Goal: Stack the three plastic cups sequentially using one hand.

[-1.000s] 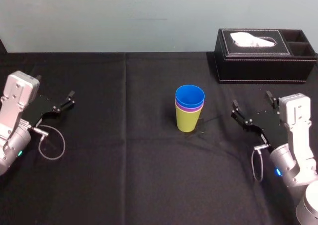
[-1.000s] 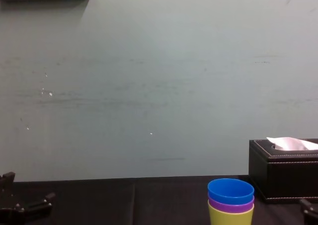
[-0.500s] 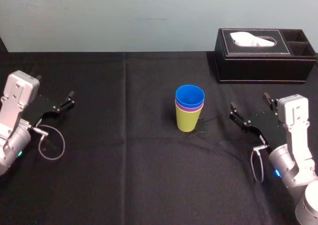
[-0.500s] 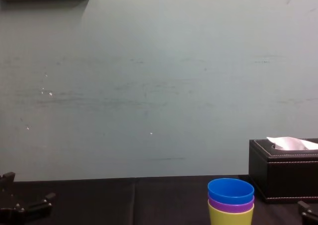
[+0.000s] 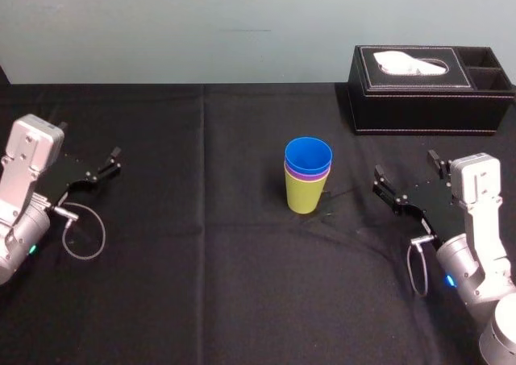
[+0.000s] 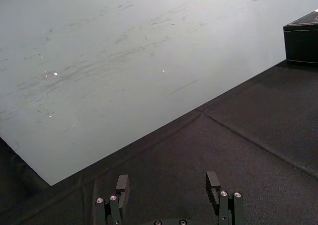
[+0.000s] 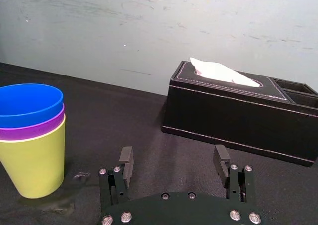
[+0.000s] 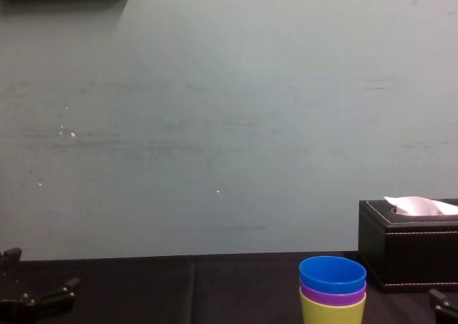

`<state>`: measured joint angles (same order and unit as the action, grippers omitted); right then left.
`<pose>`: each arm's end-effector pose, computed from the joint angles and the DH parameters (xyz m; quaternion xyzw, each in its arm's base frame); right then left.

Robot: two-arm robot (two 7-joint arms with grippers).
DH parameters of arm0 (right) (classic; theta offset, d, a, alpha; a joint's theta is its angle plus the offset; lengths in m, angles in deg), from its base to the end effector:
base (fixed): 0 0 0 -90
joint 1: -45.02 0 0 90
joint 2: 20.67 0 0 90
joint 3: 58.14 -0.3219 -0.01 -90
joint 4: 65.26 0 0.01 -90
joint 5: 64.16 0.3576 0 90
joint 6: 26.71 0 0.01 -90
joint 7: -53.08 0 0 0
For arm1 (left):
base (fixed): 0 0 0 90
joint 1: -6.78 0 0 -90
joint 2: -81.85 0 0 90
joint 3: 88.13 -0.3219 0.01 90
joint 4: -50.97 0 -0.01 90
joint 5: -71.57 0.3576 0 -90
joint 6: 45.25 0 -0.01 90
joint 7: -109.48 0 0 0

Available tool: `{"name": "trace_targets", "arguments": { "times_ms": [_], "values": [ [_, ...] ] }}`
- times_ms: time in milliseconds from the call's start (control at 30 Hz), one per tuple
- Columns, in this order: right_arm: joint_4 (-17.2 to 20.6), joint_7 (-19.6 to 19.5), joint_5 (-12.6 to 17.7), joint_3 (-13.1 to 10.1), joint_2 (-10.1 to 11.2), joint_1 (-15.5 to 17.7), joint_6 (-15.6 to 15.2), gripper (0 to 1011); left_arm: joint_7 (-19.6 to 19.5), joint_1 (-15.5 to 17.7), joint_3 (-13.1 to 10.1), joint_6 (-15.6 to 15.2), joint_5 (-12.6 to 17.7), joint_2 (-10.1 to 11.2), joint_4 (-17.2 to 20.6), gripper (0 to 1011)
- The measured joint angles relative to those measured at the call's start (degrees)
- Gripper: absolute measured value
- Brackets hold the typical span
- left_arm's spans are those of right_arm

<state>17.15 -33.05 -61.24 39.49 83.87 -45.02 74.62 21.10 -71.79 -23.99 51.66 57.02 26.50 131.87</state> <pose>0.3701 -0.0471 -0.3784 -0.0567 -0.0846 -0.6298 0.7700 0.4094 0.0880 -0.3373 0.1415 -0.1325 0.5799 0.7913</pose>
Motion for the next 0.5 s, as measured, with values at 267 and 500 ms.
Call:
{"name": "trace_targets", "arguments": {
  "times_ms": [267, 500],
  "values": [
    [0.05, -0.04, -0.02, 0.02, 0.02, 0.03, -0.02, 1000, 0.0, 0.0, -0.01, 0.0, 0.0, 0.0, 0.0, 1011],
    [0.08, -0.08, -0.02, 0.02, 0.02, 0.03, -0.03, 1000, 0.0, 0.0, 0.0, 0.0, 0.0, 0.0, 0.0, 1011]
  ]
}}
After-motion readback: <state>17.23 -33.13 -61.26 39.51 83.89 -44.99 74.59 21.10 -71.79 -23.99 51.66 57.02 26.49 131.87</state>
